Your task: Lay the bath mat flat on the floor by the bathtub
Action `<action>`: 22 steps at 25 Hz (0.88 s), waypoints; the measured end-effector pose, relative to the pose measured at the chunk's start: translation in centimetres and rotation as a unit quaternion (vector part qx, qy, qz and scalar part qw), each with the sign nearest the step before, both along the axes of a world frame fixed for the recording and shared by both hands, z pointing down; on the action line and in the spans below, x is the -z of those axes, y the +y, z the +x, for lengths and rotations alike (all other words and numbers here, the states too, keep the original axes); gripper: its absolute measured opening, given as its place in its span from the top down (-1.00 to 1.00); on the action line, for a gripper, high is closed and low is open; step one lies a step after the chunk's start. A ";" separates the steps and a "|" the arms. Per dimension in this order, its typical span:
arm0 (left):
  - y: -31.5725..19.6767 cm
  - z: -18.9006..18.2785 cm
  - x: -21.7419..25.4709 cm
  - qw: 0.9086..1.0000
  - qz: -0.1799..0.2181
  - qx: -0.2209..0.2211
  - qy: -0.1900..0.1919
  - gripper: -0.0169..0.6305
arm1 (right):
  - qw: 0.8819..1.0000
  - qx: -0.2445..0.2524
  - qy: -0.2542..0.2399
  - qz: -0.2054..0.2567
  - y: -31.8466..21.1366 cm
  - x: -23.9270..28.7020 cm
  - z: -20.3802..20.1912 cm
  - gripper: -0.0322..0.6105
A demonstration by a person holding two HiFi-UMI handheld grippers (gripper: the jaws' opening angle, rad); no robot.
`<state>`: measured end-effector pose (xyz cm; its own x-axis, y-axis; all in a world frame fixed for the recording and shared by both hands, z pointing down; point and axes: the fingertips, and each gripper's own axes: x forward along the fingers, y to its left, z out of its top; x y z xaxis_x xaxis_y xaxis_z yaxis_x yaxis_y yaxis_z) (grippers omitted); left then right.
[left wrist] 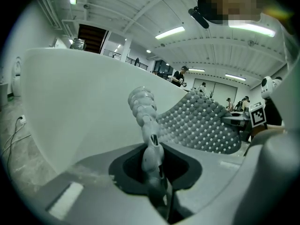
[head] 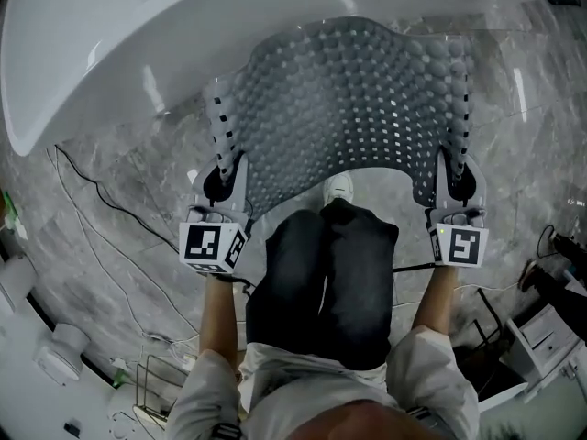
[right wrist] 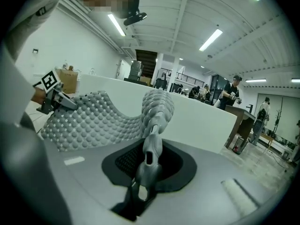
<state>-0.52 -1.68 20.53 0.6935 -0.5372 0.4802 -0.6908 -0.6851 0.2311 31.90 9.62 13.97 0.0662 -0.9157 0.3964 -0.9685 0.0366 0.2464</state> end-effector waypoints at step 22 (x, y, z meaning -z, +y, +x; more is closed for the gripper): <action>-1.0 -1.4 -16.2 0.999 -0.027 0.025 -0.015 0.75 | 0.999 0.031 -0.005 -0.019 -1.9 -15.5 1.2 0.68</action>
<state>-1.88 -2.71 36.69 0.6510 -0.5441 0.5292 -0.7312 -0.6366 0.2450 33.11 7.75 29.50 0.0058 -0.9019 0.4319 -0.9665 0.1057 0.2338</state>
